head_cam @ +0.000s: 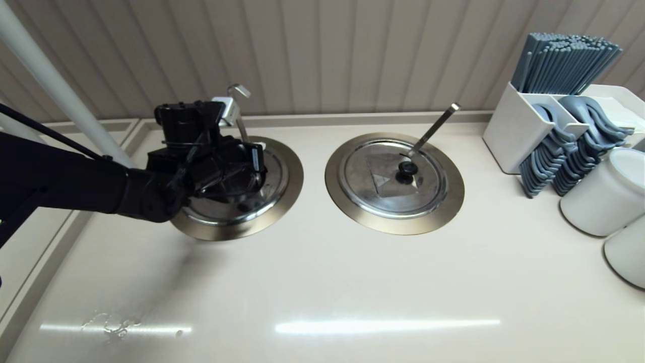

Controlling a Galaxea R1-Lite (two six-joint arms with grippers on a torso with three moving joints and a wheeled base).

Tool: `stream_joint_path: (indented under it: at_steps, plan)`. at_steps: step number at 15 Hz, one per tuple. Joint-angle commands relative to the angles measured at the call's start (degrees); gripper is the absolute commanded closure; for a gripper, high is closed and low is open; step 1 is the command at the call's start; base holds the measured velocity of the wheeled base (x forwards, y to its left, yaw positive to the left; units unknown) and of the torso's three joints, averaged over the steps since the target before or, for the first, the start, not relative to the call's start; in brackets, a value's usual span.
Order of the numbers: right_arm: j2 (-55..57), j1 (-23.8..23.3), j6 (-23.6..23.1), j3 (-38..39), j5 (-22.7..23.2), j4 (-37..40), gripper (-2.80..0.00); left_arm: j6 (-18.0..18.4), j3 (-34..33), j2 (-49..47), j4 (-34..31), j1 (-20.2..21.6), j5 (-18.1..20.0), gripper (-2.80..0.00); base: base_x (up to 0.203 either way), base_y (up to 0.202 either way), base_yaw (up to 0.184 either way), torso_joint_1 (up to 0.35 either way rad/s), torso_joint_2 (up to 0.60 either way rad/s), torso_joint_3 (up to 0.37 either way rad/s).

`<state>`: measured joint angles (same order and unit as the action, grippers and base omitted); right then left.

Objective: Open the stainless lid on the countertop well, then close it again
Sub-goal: Stir with a spoon

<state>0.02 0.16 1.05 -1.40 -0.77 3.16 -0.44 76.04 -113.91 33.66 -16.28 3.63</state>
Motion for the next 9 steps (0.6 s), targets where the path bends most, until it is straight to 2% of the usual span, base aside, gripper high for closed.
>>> stream_joint_path:
  at_steps: [1, 2, 6, 9]
  plan:
    - [-0.02, 0.02, 0.01, 0.0, 0.01, 0.01, 0.0, 0.48, 0.06, 2.18, -3.58, 0.23, 0.04, 0.0, 0.0, 0.0, 0.0, 0.0, 0.0, 0.0]
    - [-0.02, 0.02, 0.01, 0.0, -0.02, 0.01, 0.0, 1.74, 0.51, 2.66, -7.0, 0.47, -0.08, 0.0, 0.0, 0.0, 0.0, 0.0, 0.0, 0.0]
    - [-0.02, 0.02, 0.01, 0.0, -0.02, 0.01, 0.0, 8.77, 0.58, 2.03, -8.1, 3.58, -1.26, 0.0, 0.0, 0.0, 0.0, 0.0, 0.0, 0.0]
    - [-0.02, 0.02, 0.01, 0.0, -0.02, 0.01, 0.0, 9.09, 2.4, 0.54, -9.82, 4.45, -3.42, 0.0, 0.0, 0.0, 0.0, 0.0, 0.0, 0.0]
